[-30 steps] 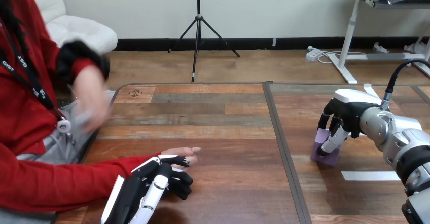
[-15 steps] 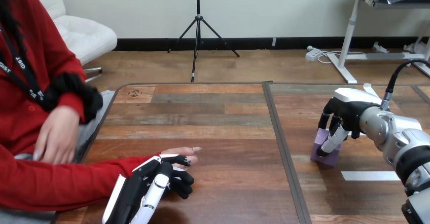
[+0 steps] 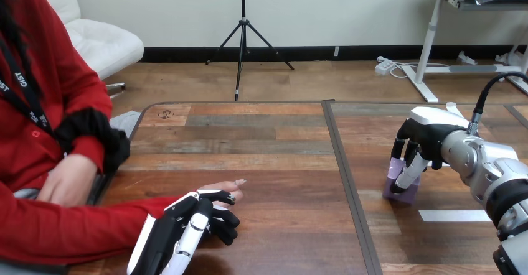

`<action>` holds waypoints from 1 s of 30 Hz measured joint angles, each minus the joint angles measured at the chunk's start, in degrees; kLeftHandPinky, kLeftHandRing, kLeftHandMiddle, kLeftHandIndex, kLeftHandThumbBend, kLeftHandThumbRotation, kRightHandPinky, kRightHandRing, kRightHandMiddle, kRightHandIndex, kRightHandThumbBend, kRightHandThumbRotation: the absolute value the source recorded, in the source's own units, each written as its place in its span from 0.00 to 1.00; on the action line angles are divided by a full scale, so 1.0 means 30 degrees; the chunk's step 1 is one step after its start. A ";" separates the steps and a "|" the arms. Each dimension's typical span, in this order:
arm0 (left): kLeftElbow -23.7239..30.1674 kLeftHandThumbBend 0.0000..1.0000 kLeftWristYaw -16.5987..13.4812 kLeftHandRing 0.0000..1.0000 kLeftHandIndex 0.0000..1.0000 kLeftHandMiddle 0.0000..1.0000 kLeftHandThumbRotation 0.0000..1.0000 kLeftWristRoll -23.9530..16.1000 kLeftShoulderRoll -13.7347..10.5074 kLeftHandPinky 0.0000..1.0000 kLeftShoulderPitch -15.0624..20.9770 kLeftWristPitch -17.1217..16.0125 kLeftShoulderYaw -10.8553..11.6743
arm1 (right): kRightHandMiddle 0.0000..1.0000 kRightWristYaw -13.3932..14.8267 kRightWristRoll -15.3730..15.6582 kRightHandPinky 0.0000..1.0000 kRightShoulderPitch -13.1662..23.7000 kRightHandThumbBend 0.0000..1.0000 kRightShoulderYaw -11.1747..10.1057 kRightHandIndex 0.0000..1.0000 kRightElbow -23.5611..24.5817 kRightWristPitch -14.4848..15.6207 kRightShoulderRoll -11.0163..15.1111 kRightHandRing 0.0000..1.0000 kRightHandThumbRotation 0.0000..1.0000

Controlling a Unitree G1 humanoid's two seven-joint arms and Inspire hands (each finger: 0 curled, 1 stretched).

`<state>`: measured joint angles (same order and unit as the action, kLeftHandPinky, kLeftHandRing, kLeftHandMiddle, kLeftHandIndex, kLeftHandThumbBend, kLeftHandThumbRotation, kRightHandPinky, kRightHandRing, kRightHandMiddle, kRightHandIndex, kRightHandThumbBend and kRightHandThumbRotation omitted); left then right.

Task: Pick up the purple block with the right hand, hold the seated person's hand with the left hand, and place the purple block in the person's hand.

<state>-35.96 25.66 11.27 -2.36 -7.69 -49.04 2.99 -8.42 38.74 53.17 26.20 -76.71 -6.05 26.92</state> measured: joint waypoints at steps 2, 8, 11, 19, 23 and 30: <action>-0.0007 0.37 0.0013 0.44 0.59 0.50 0.76 0.0003 0.0000 0.39 0.0006 0.0000 0.0003 | 0.54 0.0012 0.0000 0.41 -0.0001 0.71 0.0001 0.51 0.0000 -0.0002 0.0000 0.50 0.00; -0.0106 0.36 0.0115 0.44 0.59 0.49 0.76 0.0052 -0.0001 0.39 0.0079 -0.0001 0.0015 | 0.53 0.0189 -0.0001 0.40 -0.0017 0.73 0.0005 0.50 -0.0001 -0.0047 0.0000 0.48 0.00; -0.0164 0.35 0.0145 0.44 0.59 0.49 0.76 0.0056 -0.0004 0.39 0.0131 -0.0017 0.0034 | 0.52 0.0325 -0.0004 0.39 -0.0032 0.74 0.0004 0.50 -0.0001 -0.0102 0.0001 0.48 0.00; -0.0527 0.33 -0.0502 0.44 0.58 0.49 0.77 -0.0734 -0.0061 0.39 0.0309 -0.0969 0.0083 | 0.52 0.0637 -0.0169 0.40 -0.0127 0.76 -0.0028 0.49 -0.0001 -0.0476 0.0033 0.48 0.00; -0.0570 0.35 -0.1566 0.45 0.57 0.49 0.75 -0.2016 -0.0206 0.40 0.0360 -0.1532 0.0139 | 0.52 0.0721 -0.0268 0.40 -0.0198 0.76 -0.0089 0.49 0.0000 -0.0688 0.0051 0.48 0.00; -0.0094 0.41 -0.4417 0.49 0.56 0.52 0.55 -0.6005 -0.0787 0.47 0.0257 -0.2182 0.0513 | 0.51 0.0781 -0.0693 0.39 -0.0416 0.75 -0.0375 0.50 0.0020 -0.1389 0.0173 0.46 0.00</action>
<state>-36.24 12.41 -6.75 -4.72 -6.92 -55.58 4.53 -6.07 36.66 51.92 25.08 -76.65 -10.21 27.44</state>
